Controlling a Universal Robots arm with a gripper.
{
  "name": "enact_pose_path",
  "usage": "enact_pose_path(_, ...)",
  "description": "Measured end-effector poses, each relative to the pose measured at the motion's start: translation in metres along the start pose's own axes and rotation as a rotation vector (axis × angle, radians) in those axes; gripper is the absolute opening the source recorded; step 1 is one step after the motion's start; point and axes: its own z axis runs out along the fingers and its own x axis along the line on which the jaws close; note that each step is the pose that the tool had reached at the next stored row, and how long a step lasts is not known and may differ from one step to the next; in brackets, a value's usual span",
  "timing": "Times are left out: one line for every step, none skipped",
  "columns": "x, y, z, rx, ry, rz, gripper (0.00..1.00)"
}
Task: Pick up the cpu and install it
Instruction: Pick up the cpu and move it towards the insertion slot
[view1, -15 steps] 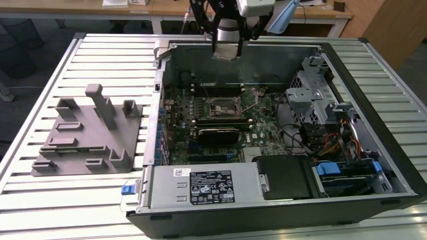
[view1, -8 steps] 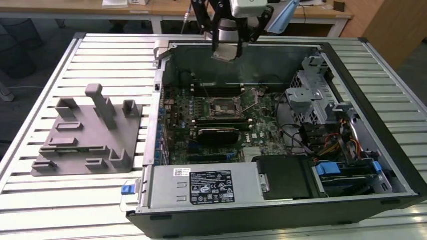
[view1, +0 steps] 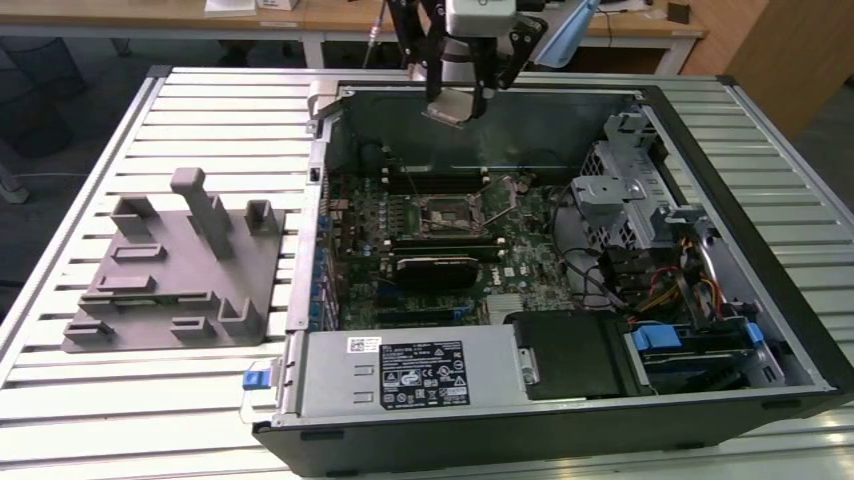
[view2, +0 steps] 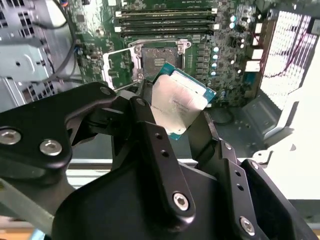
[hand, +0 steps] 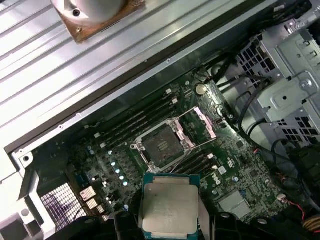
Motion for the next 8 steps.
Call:
enact_pose_path(0.0000, 0.0000, 0.0002, 0.0000, -0.0010, 0.018, 0.53)
enact_pose_path(0.0000, 0.0000, 0.0004, 0.0001, -0.0020, 0.036, 0.53)
enact_pose_path(0.0000, 0.0000, 0.0007, 0.0001, -0.0031, 0.055, 0.53)
enact_pose_path(0.0000, 0.0000, 0.0009, 0.0000, -0.0041, 0.074, 0.53)
enact_pose_path(0.0000, 0.0000, 0.0011, 0.0001, -0.0051, 0.091, 0.53)
enact_pose_path(0.0000, -0.0001, 0.0014, 0.0000, -0.0061, 0.109, 0.53)
enact_pose_path(0.0000, -0.0001, 0.0017, -0.0001, -0.0073, 0.127, 0.53)
enact_pose_path(0.0000, -0.0001, 0.0022, -0.0003, -0.0086, 0.143, 0.53)
